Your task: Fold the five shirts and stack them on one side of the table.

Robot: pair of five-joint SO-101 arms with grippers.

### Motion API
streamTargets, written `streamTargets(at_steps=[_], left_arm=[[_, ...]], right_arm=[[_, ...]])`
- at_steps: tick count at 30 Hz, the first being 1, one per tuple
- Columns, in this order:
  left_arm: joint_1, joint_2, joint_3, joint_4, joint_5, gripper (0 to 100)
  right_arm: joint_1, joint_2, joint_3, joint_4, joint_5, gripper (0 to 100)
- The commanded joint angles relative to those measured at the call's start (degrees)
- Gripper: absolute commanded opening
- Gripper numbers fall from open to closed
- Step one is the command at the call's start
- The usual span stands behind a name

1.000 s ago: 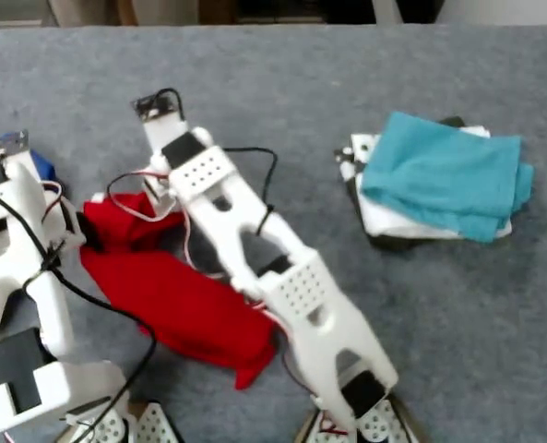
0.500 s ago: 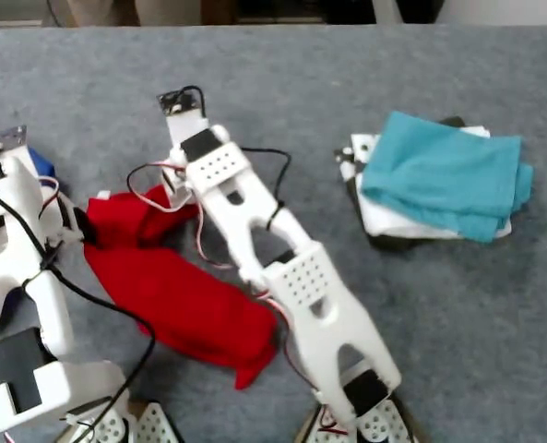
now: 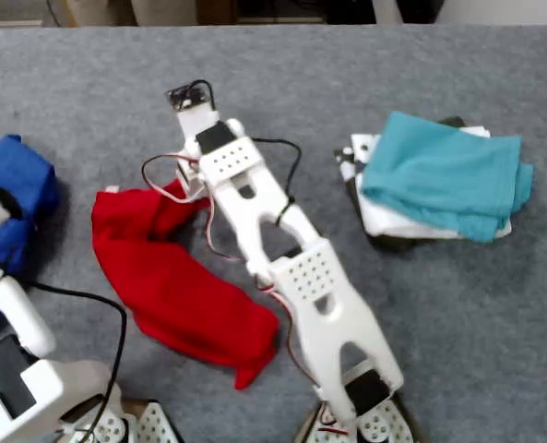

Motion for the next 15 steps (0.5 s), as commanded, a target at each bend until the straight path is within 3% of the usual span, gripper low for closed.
streamTargets(at_steps=[1,10,15], left_arm=[[-1.8,-1.0,-3.0,0.4,-0.4,25],[-1.7,-1.0,-2.5,0.5,-0.4,25],[-1.6,-1.0,-2.5,0.8,-0.4,25]], right_arm=[[-0.1,0.0,-1.7,2.3,1.0,0.2],[5.3,-2.9,-18.9,21.7,4.3,0.2],[11.7,-6.2,-28.4,22.2,4.8,0.2]])
